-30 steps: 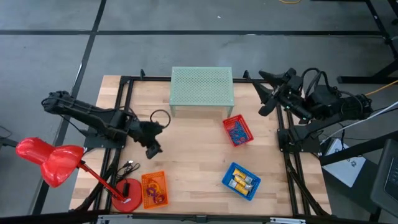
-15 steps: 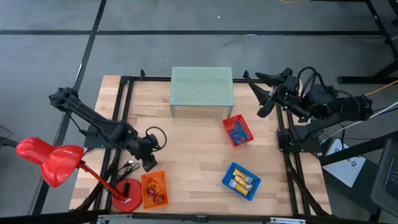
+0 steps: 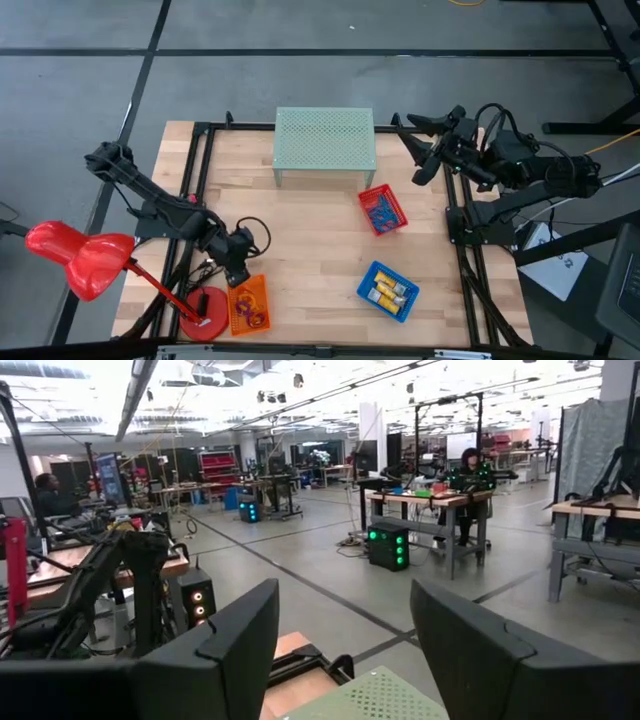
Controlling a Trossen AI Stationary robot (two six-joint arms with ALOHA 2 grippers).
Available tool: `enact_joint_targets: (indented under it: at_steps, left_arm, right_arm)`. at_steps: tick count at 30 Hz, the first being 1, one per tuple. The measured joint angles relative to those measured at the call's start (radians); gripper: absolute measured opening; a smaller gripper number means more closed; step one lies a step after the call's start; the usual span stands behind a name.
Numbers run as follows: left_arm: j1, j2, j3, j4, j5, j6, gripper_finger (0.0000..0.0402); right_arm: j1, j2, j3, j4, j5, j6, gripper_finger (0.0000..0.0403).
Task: Pick & Place Office Desk Supplies
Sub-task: Put the orange basket with spring rubber bands on the shelf
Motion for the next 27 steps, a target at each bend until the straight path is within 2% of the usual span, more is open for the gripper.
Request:
enact_joint_targets:
  at_steps: [3,6,19,23,27]
  left_arm:
    - [-0.019,-0.001,0.015,0.053,0.017,-0.017,0.0149]
    - [-0.047,-0.002,0.043,0.098,0.042,-0.122,0.0148]
    - [-0.2,0.001,0.083,0.049,0.047,-0.929,0.0148]
    - [-0.207,0.036,0.082,0.034,0.103,-0.948,0.0148]
    - [-0.192,0.095,0.082,0.037,0.066,-0.949,0.0148]
  right_arm:
    - [-0.002,0.001,0.0,0.0,0.0,0.0,0.0229]
    - [-0.002,0.005,0.0,-0.001,0.0,0.001,0.0229]
    - [-0.002,0.033,0.0,-0.022,-0.053,-0.005,0.0229]
    - [-0.007,0.041,0.0,-0.037,-0.086,-0.004,0.0229]
    - [-0.027,0.042,0.0,-0.04,-0.135,-0.004,0.0229]
